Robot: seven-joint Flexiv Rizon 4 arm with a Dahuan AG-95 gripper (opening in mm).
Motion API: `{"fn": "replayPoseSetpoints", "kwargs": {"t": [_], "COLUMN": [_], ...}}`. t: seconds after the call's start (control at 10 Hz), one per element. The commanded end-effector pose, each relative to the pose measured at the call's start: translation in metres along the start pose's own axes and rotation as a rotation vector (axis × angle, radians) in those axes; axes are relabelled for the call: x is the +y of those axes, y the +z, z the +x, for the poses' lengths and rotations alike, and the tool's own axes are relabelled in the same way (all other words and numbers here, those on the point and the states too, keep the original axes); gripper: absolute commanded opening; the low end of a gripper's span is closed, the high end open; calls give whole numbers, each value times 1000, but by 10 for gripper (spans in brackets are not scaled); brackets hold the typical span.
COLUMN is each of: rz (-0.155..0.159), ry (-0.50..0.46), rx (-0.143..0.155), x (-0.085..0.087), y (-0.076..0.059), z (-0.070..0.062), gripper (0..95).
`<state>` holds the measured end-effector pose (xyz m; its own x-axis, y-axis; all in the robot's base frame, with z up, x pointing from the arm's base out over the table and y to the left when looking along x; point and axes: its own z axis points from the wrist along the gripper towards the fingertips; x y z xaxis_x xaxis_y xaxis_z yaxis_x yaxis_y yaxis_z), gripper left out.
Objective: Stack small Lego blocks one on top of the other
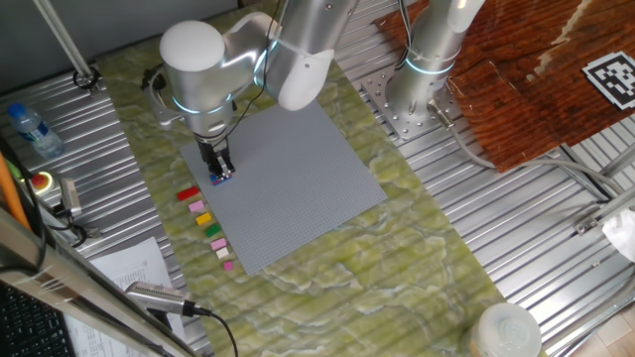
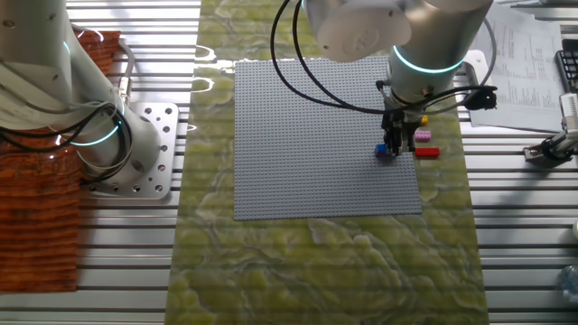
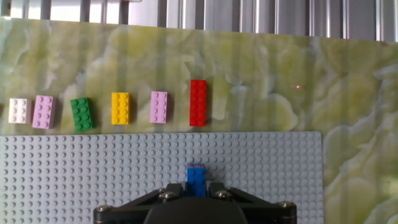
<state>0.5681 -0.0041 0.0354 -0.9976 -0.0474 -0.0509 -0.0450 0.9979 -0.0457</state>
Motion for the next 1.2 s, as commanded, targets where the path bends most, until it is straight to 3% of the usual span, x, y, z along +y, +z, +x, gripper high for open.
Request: {"fn": "replayPoseSetpoints", "kwargs": {"t": [0.1, 1.2], "rz": [-3, -3], "ry": [4, 5], "rx": [-1, -10], "x": [0, -1], "y": [2, 18], "z": [0, 0], "gripper": [0, 0]}}
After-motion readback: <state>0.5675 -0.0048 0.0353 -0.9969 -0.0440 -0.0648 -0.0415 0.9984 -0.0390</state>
